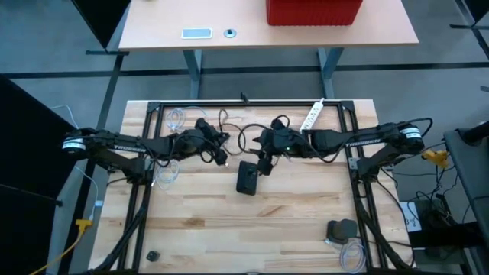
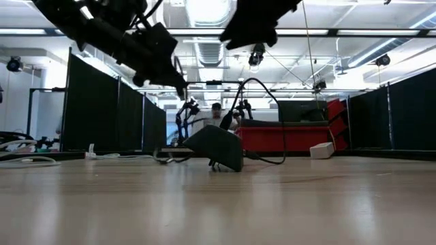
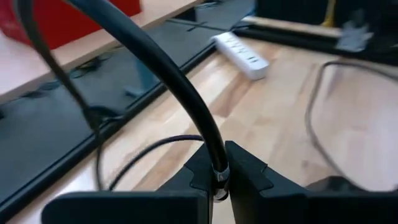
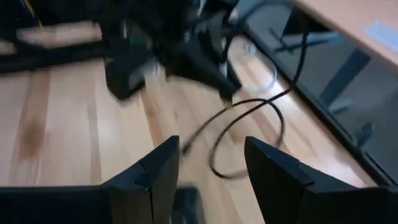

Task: Insert USB
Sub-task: Insert the black charger cable into the white outlet extension

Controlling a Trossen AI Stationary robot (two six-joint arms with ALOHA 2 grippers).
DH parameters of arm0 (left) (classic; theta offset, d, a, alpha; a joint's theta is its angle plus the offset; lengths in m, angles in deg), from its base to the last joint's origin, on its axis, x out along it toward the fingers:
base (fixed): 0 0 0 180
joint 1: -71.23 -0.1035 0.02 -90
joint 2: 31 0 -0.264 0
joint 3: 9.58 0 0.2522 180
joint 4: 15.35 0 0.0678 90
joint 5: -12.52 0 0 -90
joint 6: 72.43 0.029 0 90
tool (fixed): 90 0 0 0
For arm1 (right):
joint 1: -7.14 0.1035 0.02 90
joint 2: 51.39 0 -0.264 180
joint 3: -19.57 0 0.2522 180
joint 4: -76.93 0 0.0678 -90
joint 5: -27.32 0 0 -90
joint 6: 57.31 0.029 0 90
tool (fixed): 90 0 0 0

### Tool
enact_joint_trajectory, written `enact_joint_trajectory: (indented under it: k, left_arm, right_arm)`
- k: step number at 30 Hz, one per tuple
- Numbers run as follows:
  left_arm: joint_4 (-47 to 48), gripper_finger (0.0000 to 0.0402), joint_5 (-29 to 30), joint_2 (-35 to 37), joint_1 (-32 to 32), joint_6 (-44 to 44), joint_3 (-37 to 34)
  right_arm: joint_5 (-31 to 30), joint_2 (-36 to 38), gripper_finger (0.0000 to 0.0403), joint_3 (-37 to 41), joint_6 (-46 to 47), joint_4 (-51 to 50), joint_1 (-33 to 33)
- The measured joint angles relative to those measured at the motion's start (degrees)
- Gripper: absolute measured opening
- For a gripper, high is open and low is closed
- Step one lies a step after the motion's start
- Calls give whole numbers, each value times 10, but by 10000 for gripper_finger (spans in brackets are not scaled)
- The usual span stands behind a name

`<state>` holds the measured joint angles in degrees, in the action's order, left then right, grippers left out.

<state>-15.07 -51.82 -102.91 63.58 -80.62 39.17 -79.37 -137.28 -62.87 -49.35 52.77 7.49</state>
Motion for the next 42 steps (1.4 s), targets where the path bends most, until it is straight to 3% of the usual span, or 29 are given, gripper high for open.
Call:
enact_joint_trajectory:
  k: [13,37,42]
  left_arm:
    - [16,16,20,-1,9,-18,-3]
    - [15,16,23,-2,59,-36,-11]
    - [15,16,23,-2,65,-58,-11]
  right_arm:
    - [1,-50,114,15,-35,39,-1]
    - [6,-53,7,20,-127,26,2]
    - [6,-52,3,27,-125,26,3]
